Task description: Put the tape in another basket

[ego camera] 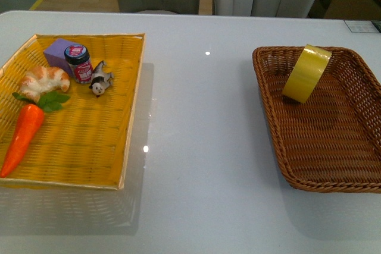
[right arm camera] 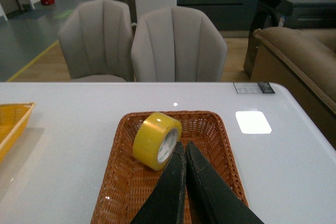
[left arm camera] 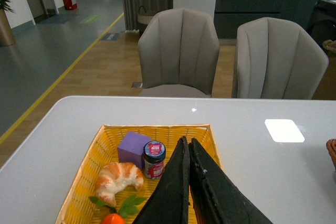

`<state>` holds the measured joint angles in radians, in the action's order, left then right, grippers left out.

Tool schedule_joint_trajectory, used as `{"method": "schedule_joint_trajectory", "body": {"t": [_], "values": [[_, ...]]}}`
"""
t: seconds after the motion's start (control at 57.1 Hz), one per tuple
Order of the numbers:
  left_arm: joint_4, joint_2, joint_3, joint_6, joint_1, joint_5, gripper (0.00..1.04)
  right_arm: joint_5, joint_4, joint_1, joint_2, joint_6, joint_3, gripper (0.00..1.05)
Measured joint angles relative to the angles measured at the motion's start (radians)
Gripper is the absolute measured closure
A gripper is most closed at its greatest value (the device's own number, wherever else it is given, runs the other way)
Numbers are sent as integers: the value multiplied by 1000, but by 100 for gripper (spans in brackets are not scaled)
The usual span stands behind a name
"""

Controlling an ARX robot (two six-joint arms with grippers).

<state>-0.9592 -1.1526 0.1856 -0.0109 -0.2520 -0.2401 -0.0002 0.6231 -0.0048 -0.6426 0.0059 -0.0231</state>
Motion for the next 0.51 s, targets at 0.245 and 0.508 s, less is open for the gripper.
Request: {"method": "schedule_joint_trajectory", "body": {"t": [0.245, 0.508], "values": [[51, 167, -129, 0, 101, 96, 103, 0, -165, 2, 181, 0, 0, 103], [258, 422, -169, 1, 213, 226, 103, 0, -300, 3, 319, 0, 0, 103]]}}
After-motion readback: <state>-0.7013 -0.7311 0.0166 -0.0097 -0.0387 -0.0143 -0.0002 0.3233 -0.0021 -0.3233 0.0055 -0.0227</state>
